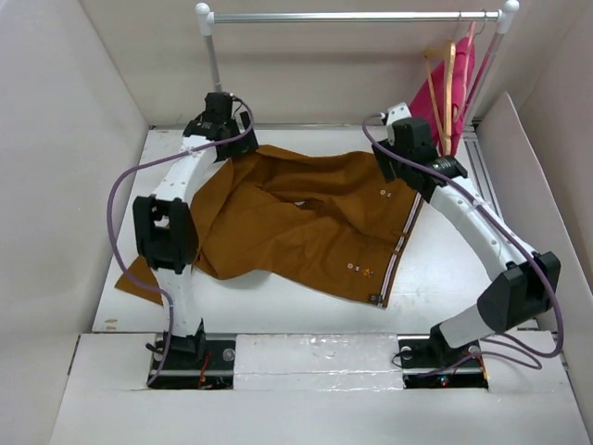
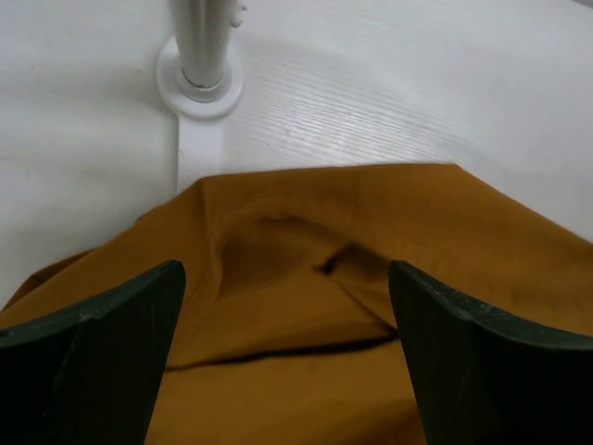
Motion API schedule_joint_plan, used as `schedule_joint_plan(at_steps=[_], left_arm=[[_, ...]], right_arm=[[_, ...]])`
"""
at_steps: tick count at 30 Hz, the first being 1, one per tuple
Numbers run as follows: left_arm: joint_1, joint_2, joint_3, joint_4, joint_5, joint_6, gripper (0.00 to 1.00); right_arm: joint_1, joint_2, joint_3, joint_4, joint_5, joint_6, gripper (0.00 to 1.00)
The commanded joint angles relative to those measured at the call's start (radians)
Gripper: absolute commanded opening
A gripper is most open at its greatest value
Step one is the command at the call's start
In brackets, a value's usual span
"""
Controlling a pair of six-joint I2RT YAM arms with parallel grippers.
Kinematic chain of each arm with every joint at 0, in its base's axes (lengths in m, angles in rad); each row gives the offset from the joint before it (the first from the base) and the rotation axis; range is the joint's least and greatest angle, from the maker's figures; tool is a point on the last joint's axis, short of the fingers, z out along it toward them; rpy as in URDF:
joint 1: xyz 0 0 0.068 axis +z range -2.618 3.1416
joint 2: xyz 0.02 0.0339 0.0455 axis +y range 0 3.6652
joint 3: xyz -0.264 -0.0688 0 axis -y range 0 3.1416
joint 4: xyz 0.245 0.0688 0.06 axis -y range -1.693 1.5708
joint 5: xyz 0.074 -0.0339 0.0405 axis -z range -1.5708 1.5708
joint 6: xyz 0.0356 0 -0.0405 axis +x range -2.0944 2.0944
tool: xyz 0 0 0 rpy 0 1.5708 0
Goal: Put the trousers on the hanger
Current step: Flatten out the trousers at the center of the board.
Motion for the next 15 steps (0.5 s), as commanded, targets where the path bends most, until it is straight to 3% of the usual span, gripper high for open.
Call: schedule_joint_plan(at_steps=[1,3,5,6,7,8,10,11,12,15], left_arm=[[-0.005,-0.291,-0.050,0.069,-0.015,0.014,0.87],[-0.005,-0.465,-0.267,0.115,-0.010,-0.004,0.81],[-0.005,-0.628,-0.495,0.154,-0.035,-0.032,0.73],[-0.005,-0.676,-0.559,0.143,-0.059,-0.076,0.71],[0.006,-0.714,-0.630,0.139,-0.064,-0.101,0.71],[0.018,-0.830,-0.809,0.140,-0.046,-0.188,0.70],[0.028,-0.938,-0.981,0.159,-0.036,-0.268,0.70],[0.028,-0.939,-0.982,0.159,-0.032,-0.268,0.70],[0.037,-0.951,-1.012,0.168,-0.017,-0.294,0.71],[0.037,-0.971,-1.106,0.204,0.020,-0.377,0.73]], right_arm=[[0.060,-0.064,0.112,0.021,0.013,0.026,0.90],[0.150,-0.120,0.030,0.015,-0.022,0.015,0.94],[0.222,-0.182,-0.070,0.024,-0.109,0.026,0.83],[0.299,-0.250,-0.195,0.047,-0.143,0.032,0.67],[0.334,-0.286,-0.261,0.070,-0.183,0.035,0.23],[0.438,-0.378,-0.437,0.119,-0.309,0.073,0.00],[0.543,-0.437,-0.566,0.159,-0.334,0.127,0.03],[0.543,-0.437,-0.567,0.159,-0.334,0.127,0.03],[0.595,-0.443,-0.596,0.159,-0.326,0.144,0.27],[0.653,-0.400,-0.685,0.204,-0.357,0.155,0.68]])
